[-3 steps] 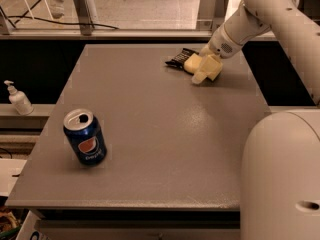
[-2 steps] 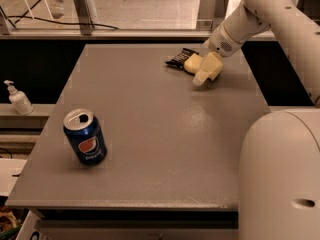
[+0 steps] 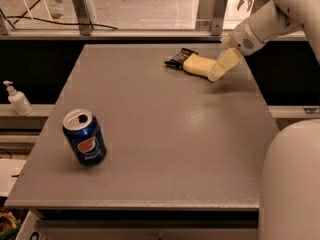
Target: Move sponge near rxbar chocolate
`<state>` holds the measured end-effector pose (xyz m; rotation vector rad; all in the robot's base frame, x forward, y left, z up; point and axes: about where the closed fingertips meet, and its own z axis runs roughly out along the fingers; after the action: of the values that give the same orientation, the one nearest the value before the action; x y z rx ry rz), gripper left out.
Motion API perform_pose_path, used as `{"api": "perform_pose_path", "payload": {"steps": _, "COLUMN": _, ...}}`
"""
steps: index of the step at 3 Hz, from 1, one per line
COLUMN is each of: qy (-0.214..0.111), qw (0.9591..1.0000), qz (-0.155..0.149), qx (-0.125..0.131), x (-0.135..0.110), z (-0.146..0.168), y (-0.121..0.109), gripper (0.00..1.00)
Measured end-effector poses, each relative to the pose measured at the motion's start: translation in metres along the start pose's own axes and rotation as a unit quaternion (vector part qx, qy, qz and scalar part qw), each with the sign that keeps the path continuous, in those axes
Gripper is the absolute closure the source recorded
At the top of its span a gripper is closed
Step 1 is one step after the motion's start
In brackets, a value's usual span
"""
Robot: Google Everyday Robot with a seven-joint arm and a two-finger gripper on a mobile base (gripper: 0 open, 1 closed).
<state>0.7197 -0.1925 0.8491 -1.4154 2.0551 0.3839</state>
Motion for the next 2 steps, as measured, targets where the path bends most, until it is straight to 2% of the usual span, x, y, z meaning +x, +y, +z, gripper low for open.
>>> {"api": "perform_pose_path", "payload": {"steps": 1, "qy": -0.058, "qw": 0.9973, "qz": 0.027, "qx": 0.037, "x": 0.023, "z": -0.063, "y": 0.002, "gripper": 0.00}}
{"api": "perform_pose_path", "payload": {"steps": 2, "qy": -0.049, "qw": 0.9972, "qz": 0.039, "qx": 0.040, "x": 0.039, "z": -0.072, "y": 0.009, "gripper": 0.00}}
